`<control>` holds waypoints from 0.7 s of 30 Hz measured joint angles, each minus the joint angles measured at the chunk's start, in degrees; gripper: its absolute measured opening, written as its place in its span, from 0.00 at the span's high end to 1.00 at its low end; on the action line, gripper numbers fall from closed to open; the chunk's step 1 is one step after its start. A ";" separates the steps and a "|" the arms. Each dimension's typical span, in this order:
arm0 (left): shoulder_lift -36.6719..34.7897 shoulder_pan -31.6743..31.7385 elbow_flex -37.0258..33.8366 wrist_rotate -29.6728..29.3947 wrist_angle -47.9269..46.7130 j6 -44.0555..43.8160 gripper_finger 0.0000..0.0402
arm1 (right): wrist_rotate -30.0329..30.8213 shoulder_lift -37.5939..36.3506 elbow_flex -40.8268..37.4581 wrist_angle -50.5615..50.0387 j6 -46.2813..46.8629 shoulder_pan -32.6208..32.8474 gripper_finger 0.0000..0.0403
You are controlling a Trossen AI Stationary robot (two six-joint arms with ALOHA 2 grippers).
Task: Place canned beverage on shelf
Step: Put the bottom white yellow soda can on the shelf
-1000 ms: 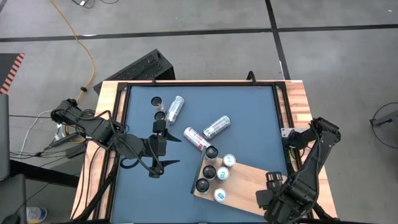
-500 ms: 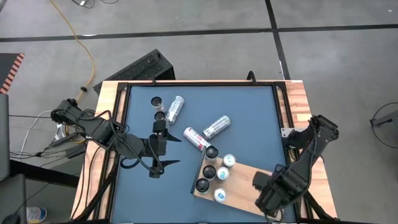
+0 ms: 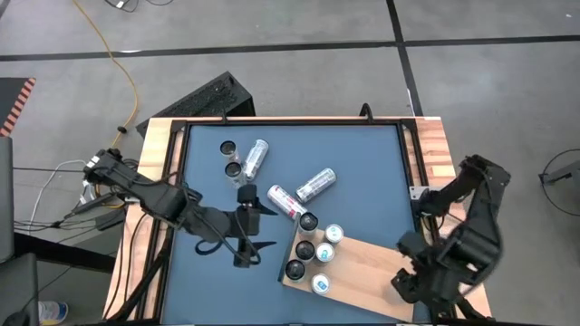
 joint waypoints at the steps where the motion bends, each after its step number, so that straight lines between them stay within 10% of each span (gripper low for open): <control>1: 0.28 0.05 0.00 0.00 0.54 0.04 0.23 | 1.06 0.02 0.00 0.40 2.11 1.00 0.27; 6: 0.21 0.06 0.00 -0.40 3.04 -0.40 0.23 | 2.68 2.98 0.02 -0.58 14.79 4.33 0.27; 21: 0.75 1.70 0.00 5.84 13.96 2.07 0.23 | 18.44 6.62 0.03 0.21 12.03 7.42 0.27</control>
